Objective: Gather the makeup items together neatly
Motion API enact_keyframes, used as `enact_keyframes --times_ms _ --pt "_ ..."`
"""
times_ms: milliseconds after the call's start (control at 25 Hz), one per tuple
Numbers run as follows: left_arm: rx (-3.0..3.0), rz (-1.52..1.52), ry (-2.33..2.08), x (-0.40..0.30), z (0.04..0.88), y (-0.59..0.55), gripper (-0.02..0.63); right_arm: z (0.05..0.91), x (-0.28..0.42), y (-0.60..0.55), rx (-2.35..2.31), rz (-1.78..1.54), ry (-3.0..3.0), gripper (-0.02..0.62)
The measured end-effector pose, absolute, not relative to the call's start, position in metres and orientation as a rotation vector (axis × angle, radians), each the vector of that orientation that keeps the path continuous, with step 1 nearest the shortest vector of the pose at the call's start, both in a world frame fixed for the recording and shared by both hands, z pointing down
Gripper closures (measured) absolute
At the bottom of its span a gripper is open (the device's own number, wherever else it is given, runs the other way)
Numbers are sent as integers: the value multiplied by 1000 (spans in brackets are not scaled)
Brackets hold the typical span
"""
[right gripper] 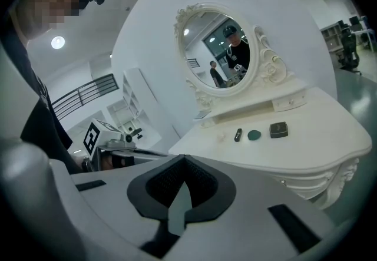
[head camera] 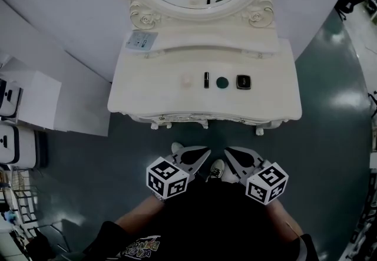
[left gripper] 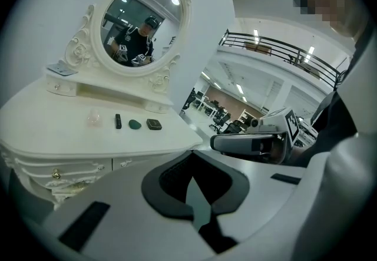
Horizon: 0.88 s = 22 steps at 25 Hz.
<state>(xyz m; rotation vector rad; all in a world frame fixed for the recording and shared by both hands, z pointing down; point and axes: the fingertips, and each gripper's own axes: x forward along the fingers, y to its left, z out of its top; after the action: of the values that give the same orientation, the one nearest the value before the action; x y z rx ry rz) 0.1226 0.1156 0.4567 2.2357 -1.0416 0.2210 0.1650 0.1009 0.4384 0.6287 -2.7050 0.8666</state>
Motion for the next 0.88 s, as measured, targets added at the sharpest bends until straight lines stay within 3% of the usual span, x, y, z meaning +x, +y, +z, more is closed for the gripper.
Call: enact_keyframes --times_ms 880 --pt "2237 238 -1041 126 460 120 598 444 166 105 603 873 -2698 566"
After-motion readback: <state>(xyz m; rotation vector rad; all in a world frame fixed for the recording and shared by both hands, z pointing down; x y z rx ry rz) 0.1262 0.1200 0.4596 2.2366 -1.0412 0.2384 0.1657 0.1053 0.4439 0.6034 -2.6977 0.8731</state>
